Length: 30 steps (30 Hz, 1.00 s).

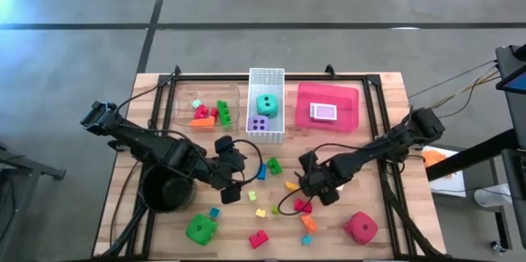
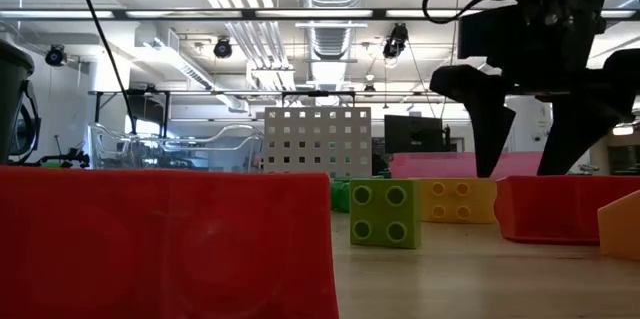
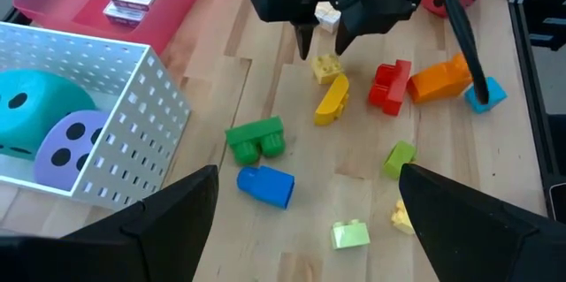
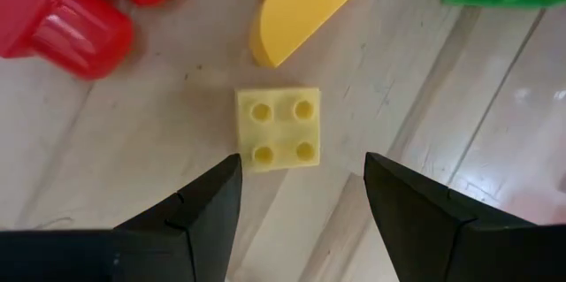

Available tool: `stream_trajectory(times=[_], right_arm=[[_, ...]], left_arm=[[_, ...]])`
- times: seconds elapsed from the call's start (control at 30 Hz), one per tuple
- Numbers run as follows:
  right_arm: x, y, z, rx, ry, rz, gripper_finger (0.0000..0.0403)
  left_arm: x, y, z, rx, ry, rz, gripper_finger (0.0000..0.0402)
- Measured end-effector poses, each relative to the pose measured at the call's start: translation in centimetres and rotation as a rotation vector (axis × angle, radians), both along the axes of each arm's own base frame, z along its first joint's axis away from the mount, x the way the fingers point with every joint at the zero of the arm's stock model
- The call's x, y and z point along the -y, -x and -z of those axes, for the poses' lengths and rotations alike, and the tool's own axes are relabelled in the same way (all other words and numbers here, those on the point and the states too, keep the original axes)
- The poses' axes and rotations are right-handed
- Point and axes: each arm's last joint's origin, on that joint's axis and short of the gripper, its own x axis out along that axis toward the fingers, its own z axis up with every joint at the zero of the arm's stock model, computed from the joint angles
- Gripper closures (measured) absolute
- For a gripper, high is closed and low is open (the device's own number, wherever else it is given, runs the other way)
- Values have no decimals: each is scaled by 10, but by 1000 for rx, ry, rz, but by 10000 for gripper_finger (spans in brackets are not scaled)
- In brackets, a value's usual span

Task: Pick & Place Toys
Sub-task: Put the light yellow game piece into the transparent bin

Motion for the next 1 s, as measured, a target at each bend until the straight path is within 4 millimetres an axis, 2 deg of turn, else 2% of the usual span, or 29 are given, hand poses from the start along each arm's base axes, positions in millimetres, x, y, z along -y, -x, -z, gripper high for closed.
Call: stream_trajectory(times=[0.33,0.67,0.8,0.9,1.0], right_arm=[[-3,-2,-3,-4,-53,5,172],[-5,-9,13,-22,-51,-1,172],[-5,-10,14,-18,-54,4,174],[-5,-10,14,-17,-58,19,198],[-5,-9,13,-15,-60,20,246]], left_arm=[[0,0,1,0,0,0,51],[0,0,4,-9,-4,0,51],[0,0,4,-10,-8,4,51],[0,0,4,-6,-6,3,51],[1,-1,4,5,-1,2,51]])
